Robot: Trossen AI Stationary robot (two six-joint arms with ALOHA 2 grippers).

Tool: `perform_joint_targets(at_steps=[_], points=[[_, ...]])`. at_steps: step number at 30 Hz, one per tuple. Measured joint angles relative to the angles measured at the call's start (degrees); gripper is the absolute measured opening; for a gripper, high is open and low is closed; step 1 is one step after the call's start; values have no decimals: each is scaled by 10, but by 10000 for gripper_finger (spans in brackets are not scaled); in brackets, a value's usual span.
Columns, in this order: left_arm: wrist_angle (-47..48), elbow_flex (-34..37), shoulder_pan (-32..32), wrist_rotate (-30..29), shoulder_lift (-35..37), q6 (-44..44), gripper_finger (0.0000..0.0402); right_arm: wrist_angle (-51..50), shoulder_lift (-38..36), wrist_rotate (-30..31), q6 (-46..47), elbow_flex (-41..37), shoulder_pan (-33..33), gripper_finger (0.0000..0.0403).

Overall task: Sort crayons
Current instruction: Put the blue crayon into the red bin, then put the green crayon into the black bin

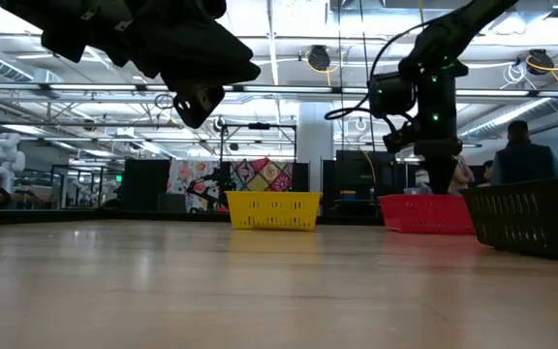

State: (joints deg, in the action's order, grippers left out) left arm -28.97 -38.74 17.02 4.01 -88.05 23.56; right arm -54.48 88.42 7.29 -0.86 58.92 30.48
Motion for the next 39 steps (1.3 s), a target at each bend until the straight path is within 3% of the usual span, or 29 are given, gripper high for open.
perform_joint_targets(at_steps=[12,21,25,30,39], points=[[5,0,4,0,0,17,75,49,0,1,-1,-18,-1,76],[25,0,4,0,0,17,75,-1,0,1,51,21,-6,122],[26,0,4,0,0,16,75,-65,0,-8,135,79,-18,125],[26,0,4,0,0,16,75,-148,0,-74,249,143,-54,124],[57,0,4,0,0,14,75,-212,0,-94,433,166,-206,124]])
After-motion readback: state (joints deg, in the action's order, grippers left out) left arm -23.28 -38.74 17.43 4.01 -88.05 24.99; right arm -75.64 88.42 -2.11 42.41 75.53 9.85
